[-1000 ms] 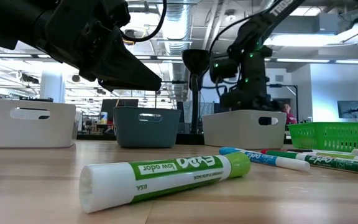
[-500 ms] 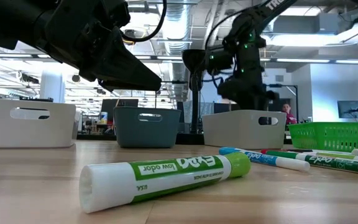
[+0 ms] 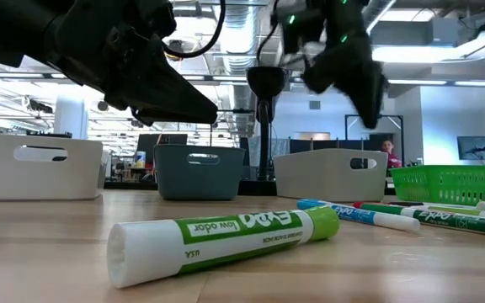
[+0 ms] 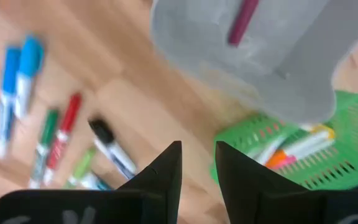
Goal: Pick & Place Markers
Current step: Put the blue small marker pen into the gray bin
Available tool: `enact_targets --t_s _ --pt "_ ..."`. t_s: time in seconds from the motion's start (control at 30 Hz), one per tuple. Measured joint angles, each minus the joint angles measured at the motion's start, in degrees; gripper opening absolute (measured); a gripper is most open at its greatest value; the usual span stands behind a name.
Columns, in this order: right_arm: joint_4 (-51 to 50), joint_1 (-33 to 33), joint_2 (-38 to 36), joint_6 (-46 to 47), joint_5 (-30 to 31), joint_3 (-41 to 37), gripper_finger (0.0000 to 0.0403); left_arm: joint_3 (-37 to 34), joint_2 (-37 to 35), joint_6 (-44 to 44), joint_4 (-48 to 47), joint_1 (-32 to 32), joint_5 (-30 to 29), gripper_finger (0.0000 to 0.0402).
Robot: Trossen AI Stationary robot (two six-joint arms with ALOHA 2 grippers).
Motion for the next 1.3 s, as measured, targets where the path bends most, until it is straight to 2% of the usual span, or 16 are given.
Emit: enact_targets --t_s 0.27,0.43,0.57,0.7,1.0,1.17,1.3 --pt "0.26 12.07 -7.01 3.40 6.12 -0.31 0.0089 -0.02 0.00 -0.24 -0.17 -0.31 1.20 0.0104" --pt "3.55 19.51 -10.52 5.11 12.93 -0.35 0.0089 -0.02 0.00 -0.57 -0.20 -0.36 1.22 0.0104" --pt "7.08 23.86 -10.90 5.94 13.73 -0.35 0.0089 -0.02 0.00 -0.58 -0.20 -0.61 1.20 0.0104" --pt "8.24 26.10 -9.91 6.05 13.89 -0.39 0.0096 -0.02 0.00 -0.58 -0.07 -1.11 1.22 0.0104" --pt "8.21 26.61 -5.86 5.93 15.18 -0.44 0.0118 -0.01 0.00 -0.57 0.55 -1.20 1.22 0.0104" --pt "8.39 26.99 -3.29 5.13 12.17 -0.87 0.0121 -0.02 0.00 -0.58 0.54 -1.20 1.20 0.0104" --pt "6.35 28.47 -3.10 0.51 9.18 -3.74 0.0121 -0.01 0.00 -0.56 0.52 -1.20 1.21 0.0104"
